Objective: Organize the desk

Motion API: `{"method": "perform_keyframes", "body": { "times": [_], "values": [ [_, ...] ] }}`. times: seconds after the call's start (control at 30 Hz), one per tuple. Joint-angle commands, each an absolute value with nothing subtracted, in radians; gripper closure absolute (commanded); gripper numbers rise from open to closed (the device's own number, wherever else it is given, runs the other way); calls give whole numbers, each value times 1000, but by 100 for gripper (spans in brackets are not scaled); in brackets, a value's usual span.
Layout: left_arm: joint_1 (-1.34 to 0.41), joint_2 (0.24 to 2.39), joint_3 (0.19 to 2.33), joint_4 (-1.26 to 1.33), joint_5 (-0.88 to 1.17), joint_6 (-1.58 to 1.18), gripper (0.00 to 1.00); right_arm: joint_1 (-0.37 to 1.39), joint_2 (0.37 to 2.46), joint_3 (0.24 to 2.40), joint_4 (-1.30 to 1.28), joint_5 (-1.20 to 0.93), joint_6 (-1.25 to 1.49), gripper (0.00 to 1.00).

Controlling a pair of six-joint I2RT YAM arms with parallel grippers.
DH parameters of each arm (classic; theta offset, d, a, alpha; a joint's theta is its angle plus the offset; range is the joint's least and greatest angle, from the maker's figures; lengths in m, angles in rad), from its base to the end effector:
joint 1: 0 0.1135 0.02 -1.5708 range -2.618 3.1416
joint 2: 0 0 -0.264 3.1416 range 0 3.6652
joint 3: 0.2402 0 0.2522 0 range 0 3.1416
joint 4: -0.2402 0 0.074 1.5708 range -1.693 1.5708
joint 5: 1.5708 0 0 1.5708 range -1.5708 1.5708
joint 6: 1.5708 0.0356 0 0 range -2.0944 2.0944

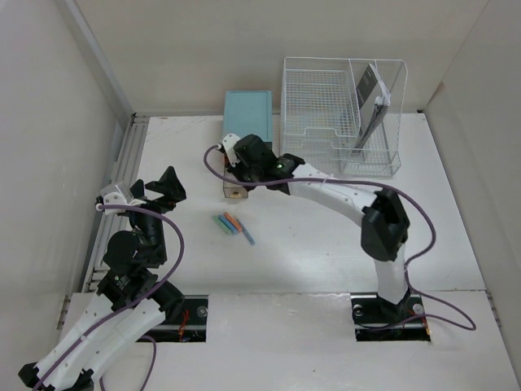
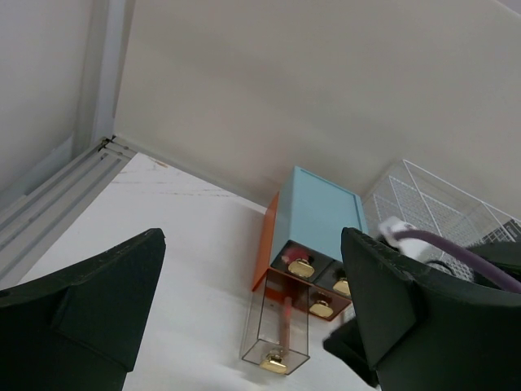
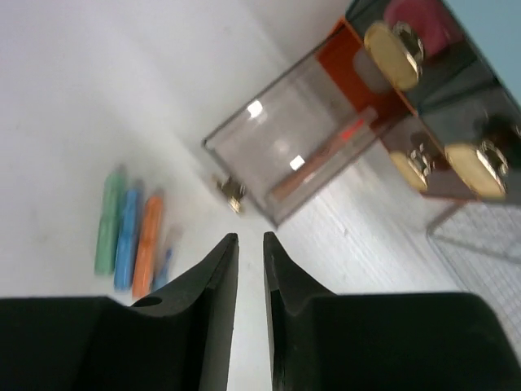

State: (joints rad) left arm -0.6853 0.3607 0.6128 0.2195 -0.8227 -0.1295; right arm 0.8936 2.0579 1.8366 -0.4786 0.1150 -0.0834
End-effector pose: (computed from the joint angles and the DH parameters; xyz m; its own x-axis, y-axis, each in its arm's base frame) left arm 0.0806 -0.0322 0.3705 0.3585 -0.4065 -0.8404 -0.0290 0.8949 -0.4452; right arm 0.3036 0.3710 0.2811 -0.3423 -0.5578 -0.7561 -0.7503 0.6467 -0.1374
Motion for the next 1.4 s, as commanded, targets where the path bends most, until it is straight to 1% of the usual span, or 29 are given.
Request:
{"method": "perform_keyframes", "body": {
  "times": [0.0, 0.03, 0.13, 0.3, 0.47, 0.67, 1.0, 1.37],
  "values": [
    [-684, 357, 607, 249, -819, -132, 13, 943, 1908, 1694, -466, 34, -127, 76],
    [-684, 357, 607, 249, -819, -132, 13, 957, 1890, 1605, -450, 34, -136, 76],
    [-684, 357, 607, 249, -819, -132, 13, 1006, 1838, 1470, -411, 46, -124, 76],
    [-684, 357, 607, 249, -819, -132, 13, 1049, 1838, 1349, -374, 64, -91, 76],
    [-684, 357, 607, 249, -828, -132, 13, 1049, 1868, 1338, -365, 43, -58, 73],
    [-684, 357, 607, 249, -828, -132, 13, 1049, 1916, 1359, -365, 32, -38, 67],
    [-684, 348, 607, 249, -828, -132, 13, 1049, 2003, 1448, -385, -3, -38, 67],
    [-684, 348, 607, 249, -828, -132, 13, 1049, 2033, 1466, -385, -12, -29, 67]
  ]
}}
